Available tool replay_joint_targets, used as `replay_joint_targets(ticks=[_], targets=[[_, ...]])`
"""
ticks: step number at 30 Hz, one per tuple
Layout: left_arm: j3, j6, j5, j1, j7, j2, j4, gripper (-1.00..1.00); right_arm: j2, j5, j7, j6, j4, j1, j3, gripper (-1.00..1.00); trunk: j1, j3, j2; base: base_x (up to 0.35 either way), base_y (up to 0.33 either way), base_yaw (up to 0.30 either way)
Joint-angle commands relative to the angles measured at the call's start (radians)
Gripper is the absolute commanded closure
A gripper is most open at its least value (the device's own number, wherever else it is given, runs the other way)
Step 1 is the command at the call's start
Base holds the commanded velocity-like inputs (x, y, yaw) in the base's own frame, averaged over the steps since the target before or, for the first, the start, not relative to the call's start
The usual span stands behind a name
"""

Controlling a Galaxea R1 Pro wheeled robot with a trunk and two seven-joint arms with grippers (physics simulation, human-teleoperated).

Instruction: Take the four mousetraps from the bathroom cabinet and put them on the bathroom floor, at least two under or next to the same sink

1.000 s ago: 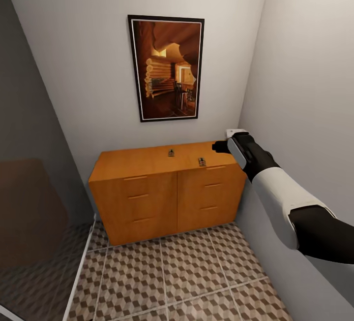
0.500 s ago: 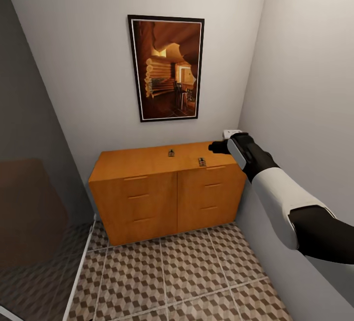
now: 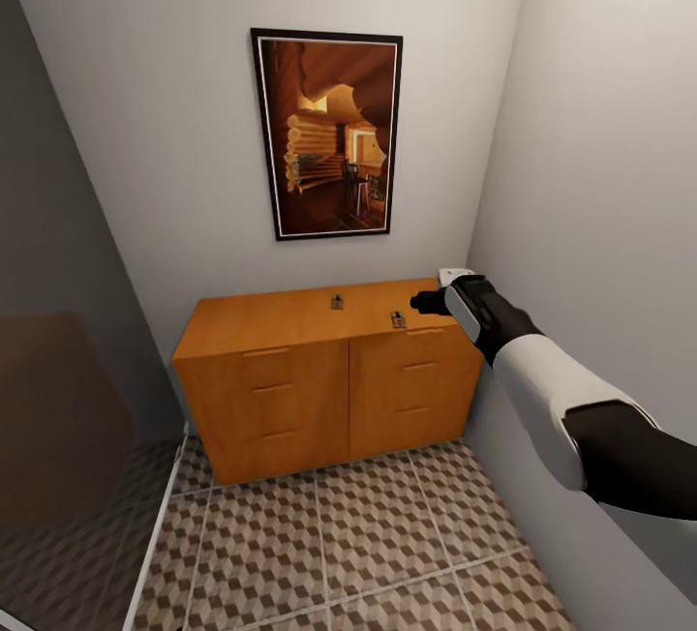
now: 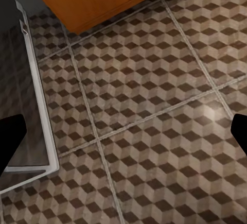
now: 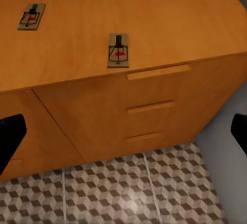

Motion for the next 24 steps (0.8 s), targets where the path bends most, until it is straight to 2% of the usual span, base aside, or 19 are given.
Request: replay_joint_targets(ticks=[1, 12, 24], targets=[[-0.008, -0.005, -0.001, -0.002, 0.007, -0.001, 0.004, -1.00, 0.000, -0.011, -0.008, -0.013, 0.018, -0.001, 0.008, -1.00, 0.001, -0.002, -0.002, 0.158, 0.000, 0.000], [-0.008, -0.006, -0.001, -0.002, 0.008, -0.002, 0.004, -1.00, 0.010, -0.011, -0.007, -0.051, 0.080, -0.002, 0.009, -1.00, 0.001, -0.002, -0.002, 0.182, 0.000, 0.000], [-0.008, -0.006, -0.001, -0.002, 0.007, -0.002, 0.004, -1.00, 0.020, -0.011, -0.007, -0.054, 0.094, -0.002, 0.009, -1.00, 0.001, -0.002, -0.002, 0.147, 0.048, 0.000]])
